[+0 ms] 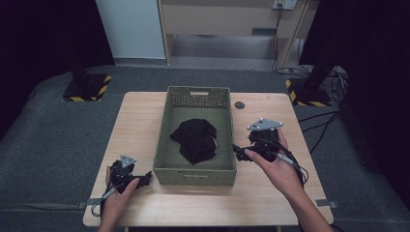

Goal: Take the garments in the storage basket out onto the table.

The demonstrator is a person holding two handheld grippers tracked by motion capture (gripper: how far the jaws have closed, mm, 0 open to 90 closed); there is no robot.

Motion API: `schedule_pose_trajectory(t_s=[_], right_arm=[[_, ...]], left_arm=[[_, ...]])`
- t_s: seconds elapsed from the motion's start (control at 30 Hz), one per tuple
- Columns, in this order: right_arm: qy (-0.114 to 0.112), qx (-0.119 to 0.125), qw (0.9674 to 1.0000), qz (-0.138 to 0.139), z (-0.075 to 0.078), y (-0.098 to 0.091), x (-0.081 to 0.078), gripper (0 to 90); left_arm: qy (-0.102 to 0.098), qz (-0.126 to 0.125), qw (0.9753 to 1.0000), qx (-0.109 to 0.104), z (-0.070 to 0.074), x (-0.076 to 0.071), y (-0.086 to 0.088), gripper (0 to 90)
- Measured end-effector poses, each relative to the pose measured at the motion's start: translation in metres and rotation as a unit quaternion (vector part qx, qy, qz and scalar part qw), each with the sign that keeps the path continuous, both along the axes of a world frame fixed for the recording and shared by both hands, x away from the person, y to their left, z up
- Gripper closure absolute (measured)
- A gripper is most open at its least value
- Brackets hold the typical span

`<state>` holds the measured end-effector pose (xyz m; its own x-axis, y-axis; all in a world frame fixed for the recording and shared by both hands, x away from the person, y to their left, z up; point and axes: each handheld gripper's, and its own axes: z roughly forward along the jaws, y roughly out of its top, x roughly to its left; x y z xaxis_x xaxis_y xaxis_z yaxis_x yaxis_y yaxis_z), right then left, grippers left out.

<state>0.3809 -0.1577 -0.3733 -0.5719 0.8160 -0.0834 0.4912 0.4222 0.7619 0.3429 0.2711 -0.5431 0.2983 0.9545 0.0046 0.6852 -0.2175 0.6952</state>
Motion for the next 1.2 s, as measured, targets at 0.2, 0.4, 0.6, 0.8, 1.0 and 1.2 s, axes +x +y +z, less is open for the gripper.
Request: schedule_pose_trajectory(t_s=[0.2, 0.4, 0.6, 0.8, 1.0, 1.2], right_arm=[[0.003, 0.003, 1.0000, 0.003, 0.001, 0.008, 0.006, 2.8], [0.005, 0.002, 1.0000, 0.008, 0.000, 0.019, 0.013, 3.0], [0.007, 0.002, 0.9998, 0.018, 0.001, 0.034, 0.023, 3.0], [0.011, 0.006, 0.9997, 0.022, 0.000, 0.047, 0.031, 3.0], [0.012, 0.001, 0.9996, 0.025, -0.002, 0.057, 0.039, 2.9], [0.017, -0.001, 0.9995, 0.027, -0.007, 0.067, 0.044, 2.9]], left_arm=[[0.000, 0.000, 1.0000, 0.000, 0.000, 0.000, 0.000, 0.0], [0.000, 0.000, 1.0000, 0.000, 0.000, 0.000, 0.000, 0.0], [0.000, 0.000, 1.0000, 0.000, 0.000, 0.000, 0.000, 0.0], [0.000, 0.000, 1.0000, 0.000, 0.000, 0.000, 0.000, 0.0], [0.000, 0.000, 1.0000, 0.000, 0.000, 0.000, 0.000, 0.0], [0.000, 0.000, 1.0000, 0.000, 0.000, 0.000, 0.000, 0.0]])
